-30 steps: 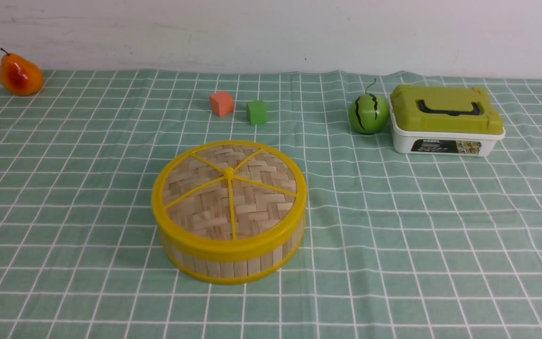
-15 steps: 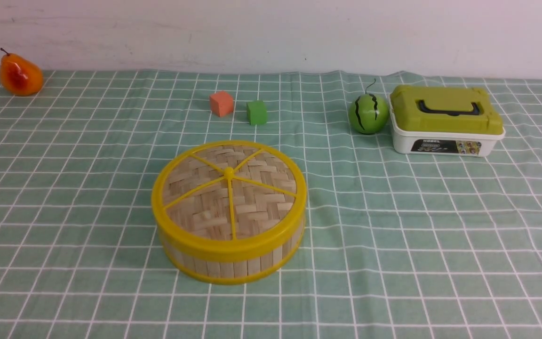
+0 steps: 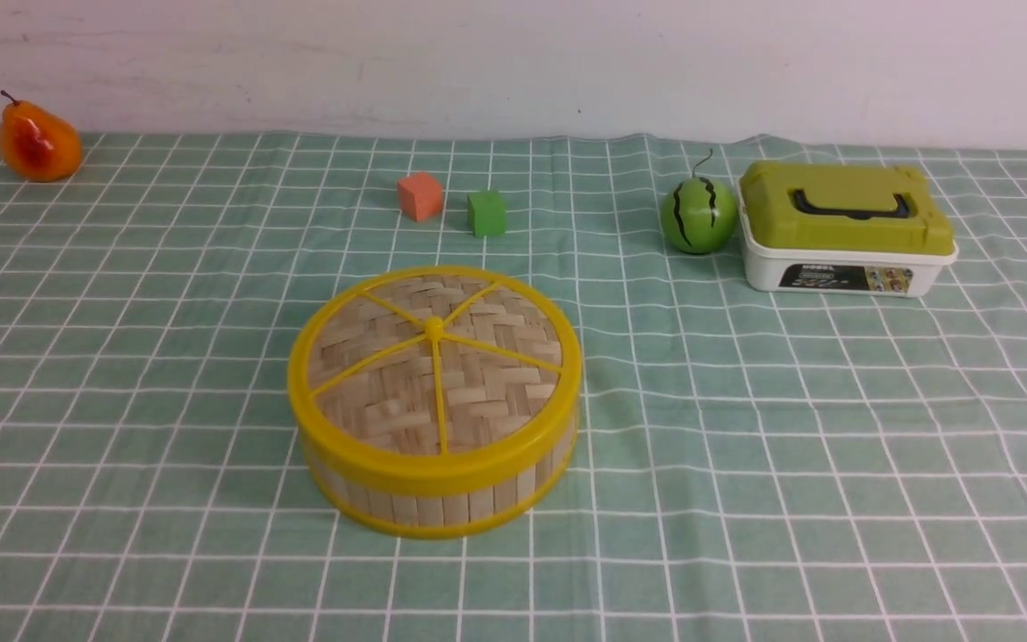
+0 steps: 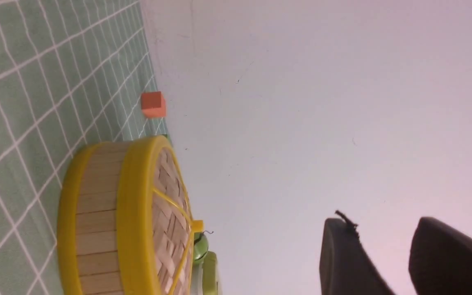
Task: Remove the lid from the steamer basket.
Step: Use the left arm to lift the lid of the steamer
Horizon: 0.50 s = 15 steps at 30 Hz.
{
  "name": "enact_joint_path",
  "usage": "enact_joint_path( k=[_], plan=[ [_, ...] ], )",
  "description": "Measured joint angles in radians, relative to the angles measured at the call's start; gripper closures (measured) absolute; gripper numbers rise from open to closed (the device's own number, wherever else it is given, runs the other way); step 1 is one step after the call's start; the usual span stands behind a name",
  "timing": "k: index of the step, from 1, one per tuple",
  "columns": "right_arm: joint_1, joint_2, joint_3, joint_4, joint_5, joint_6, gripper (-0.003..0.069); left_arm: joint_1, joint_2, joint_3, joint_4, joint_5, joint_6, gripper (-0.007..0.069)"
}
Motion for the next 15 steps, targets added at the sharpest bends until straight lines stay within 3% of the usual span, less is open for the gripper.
enact_joint_path(
  k=[5, 11, 15],
  plan=[
    [0.000, 0.000, 0.000, 0.000, 0.000, 0.000, 0.0418, 0.000, 0.000, 0.000, -0.001, 0.080, 0.061, 0.0386],
    [0.000, 0.000, 0.000, 0.000, 0.000, 0.000, 0.0418, 0.000, 0.000, 0.000, 0.006, 0.073, 0.148, 0.0389],
    [0.000, 0.000, 0.000, 0.000, 0.000, 0.000, 0.0418, 0.000, 0.000, -0.019, -0.048, -0.022, 0.175, 0.0475]
  ],
)
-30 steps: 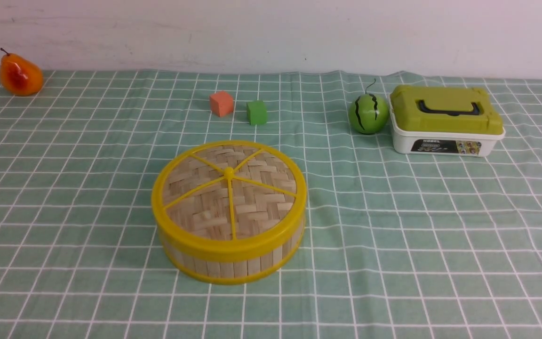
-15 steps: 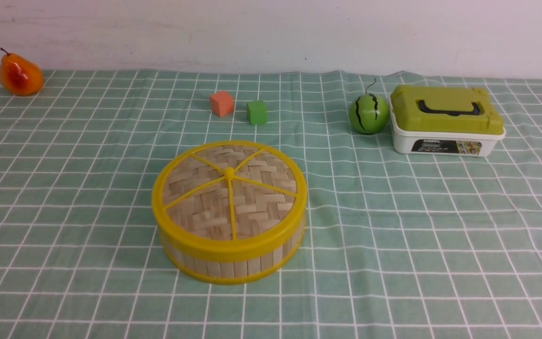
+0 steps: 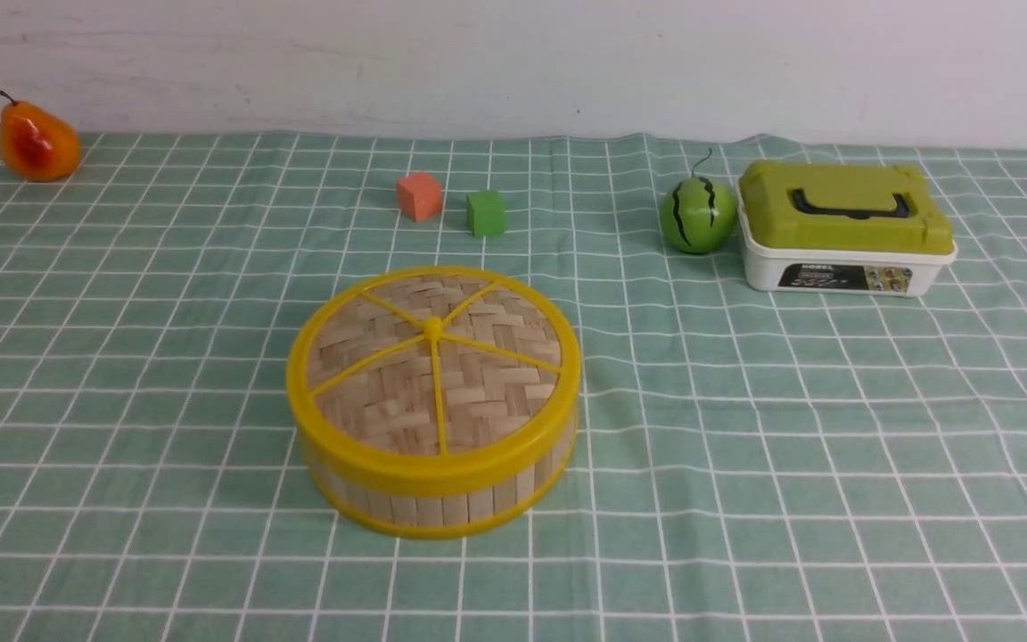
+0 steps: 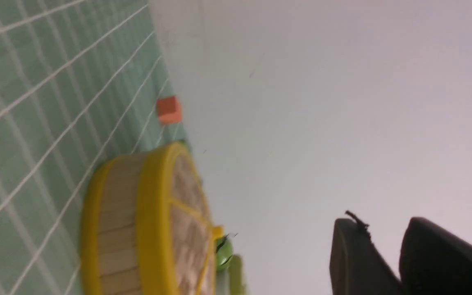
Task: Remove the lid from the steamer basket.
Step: Use the left arm to lift the lid of the steamer
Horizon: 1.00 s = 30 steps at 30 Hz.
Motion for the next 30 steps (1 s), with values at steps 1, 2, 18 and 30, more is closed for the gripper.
enact_joint_path(
  k=[1, 2, 18, 30],
  plan=[
    [0.000, 0.000, 0.000, 0.000, 0.000, 0.000, 0.0418, 0.000, 0.000, -0.030, -0.003, -0.017, 0.028, 0.0516],
    [0.000, 0.000, 0.000, 0.000, 0.000, 0.000, 0.0418, 0.000, 0.000, -0.082, -0.004, -0.019, 0.073, 0.0566],
    [0.000, 0.000, 0.000, 0.000, 0.000, 0.000, 0.0418, 0.000, 0.954, -0.753, -0.038, 1.010, 0.626, 0.0637],
    [0.000, 0.000, 0.000, 0.000, 0.000, 0.000, 0.0418, -0.270, 1.592, -1.325, 0.391, 1.101, 0.498, 0.0637]
  ],
)
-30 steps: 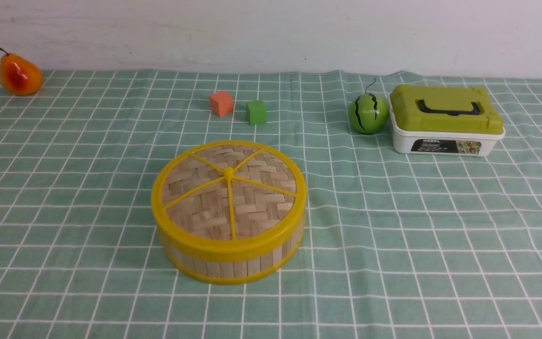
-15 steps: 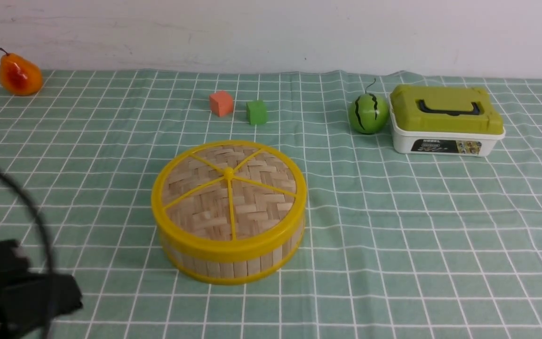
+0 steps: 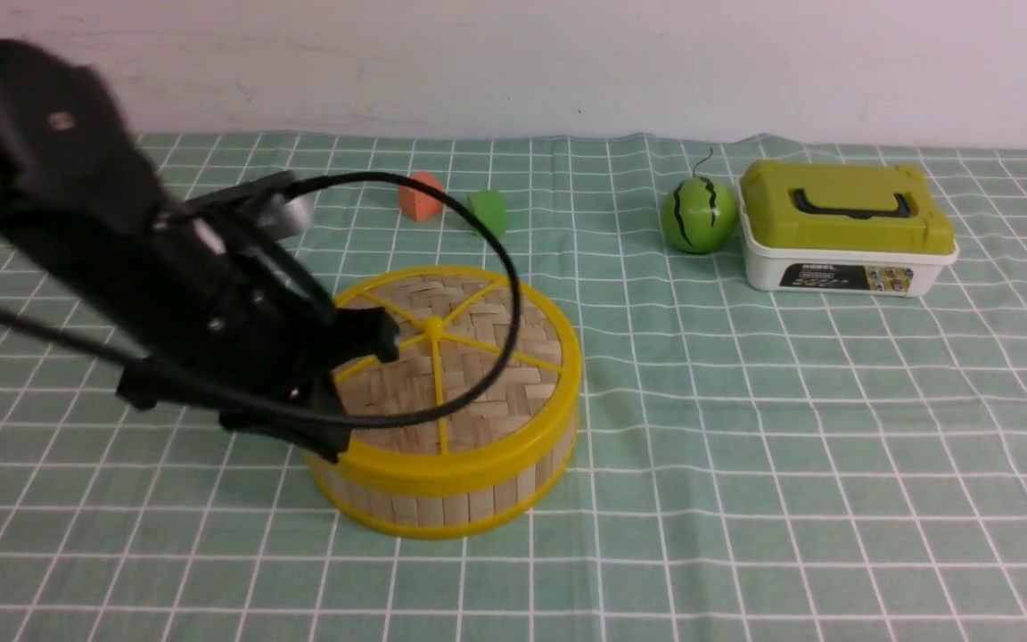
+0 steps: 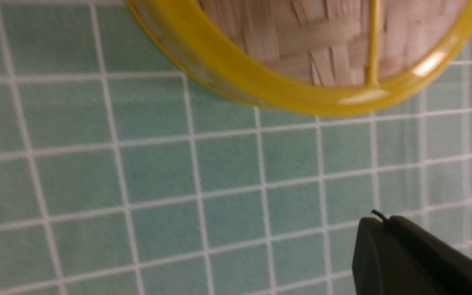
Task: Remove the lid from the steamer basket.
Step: Use the left arm to lift the lid of the steamer
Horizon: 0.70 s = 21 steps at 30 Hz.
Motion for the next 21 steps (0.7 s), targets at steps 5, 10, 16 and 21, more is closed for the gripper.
enact_joint_path(
  k=[5, 10, 16, 21],
  plan=[
    [0.000, 0.000, 0.000, 0.000, 0.000, 0.000, 0.0418, -0.114, 0.160, -0.206, 0.285, 0.060, -0.134, 0.0637],
    [0.000, 0.000, 0.000, 0.000, 0.000, 0.000, 0.0418, -0.155, 0.226, -0.315, 0.374, 0.093, -0.152, 0.0637],
    [0.000, 0.000, 0.000, 0.000, 0.000, 0.000, 0.0418, -0.159, 0.267, -0.366, 0.392, 0.043, -0.158, 0.0611],
    [0.000, 0.000, 0.000, 0.000, 0.000, 0.000, 0.0418, -0.159, 0.310, -0.367, 0.388, -0.023, -0.137, 0.0485]
  ],
)
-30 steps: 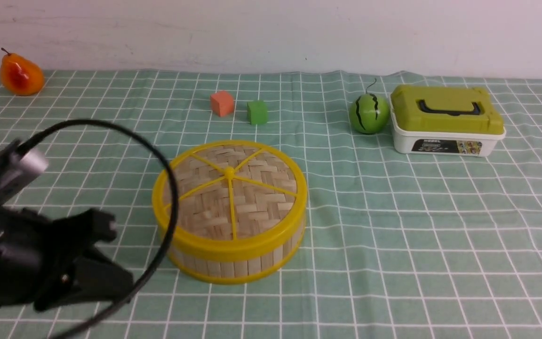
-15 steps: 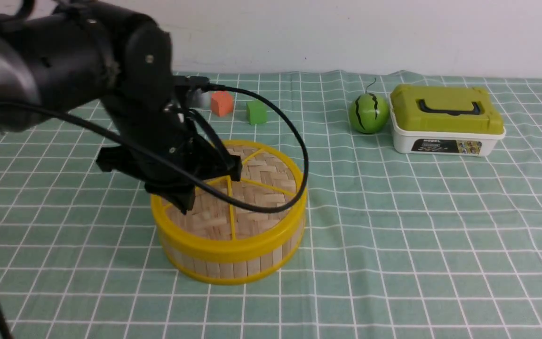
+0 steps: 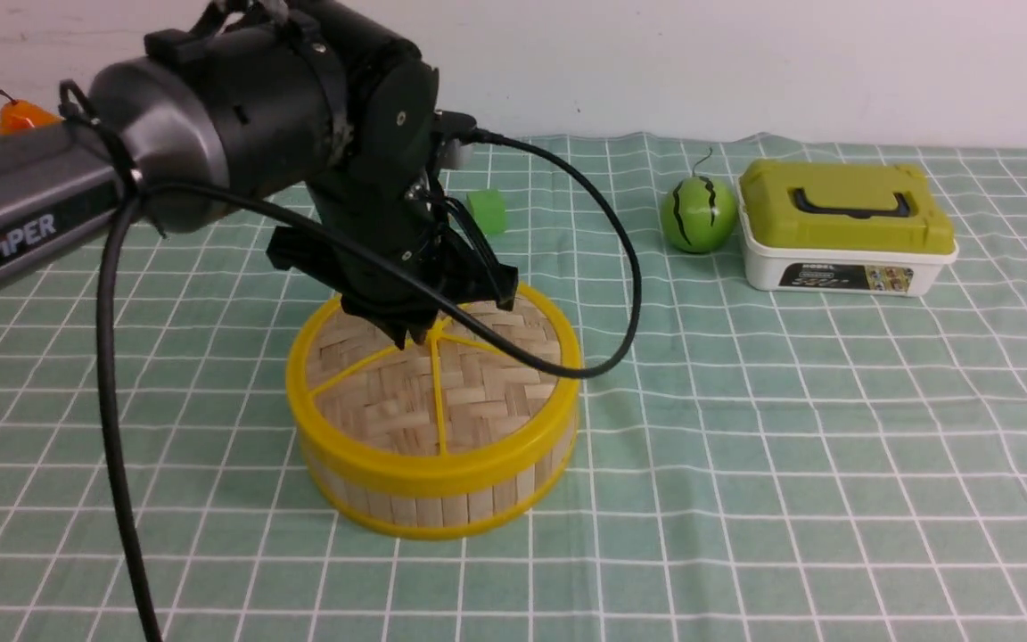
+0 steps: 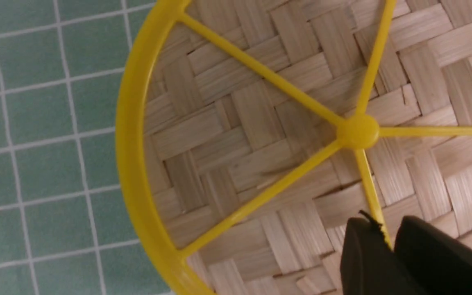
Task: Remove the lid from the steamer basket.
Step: Use the left arm to lift the lid of the steamer
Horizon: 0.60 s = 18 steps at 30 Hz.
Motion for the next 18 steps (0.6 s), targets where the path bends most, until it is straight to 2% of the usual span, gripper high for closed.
enact_joint_path(
  k=[6, 12, 18],
  plan=[
    [0.000, 0.000, 0.000, 0.000, 0.000, 0.000, 0.0418, 0.000, 0.044, 0.000, 0.045, -0.083, 0.003, 0.0340],
    [0.000, 0.000, 0.000, 0.000, 0.000, 0.000, 0.0418, 0.000, 0.073, 0.000, 0.068, -0.144, 0.003, 0.0325],
    [0.000, 0.000, 0.000, 0.000, 0.000, 0.000, 0.0418, 0.000, 0.084, 0.000, 0.083, -0.153, 0.003, 0.0353]
  ],
)
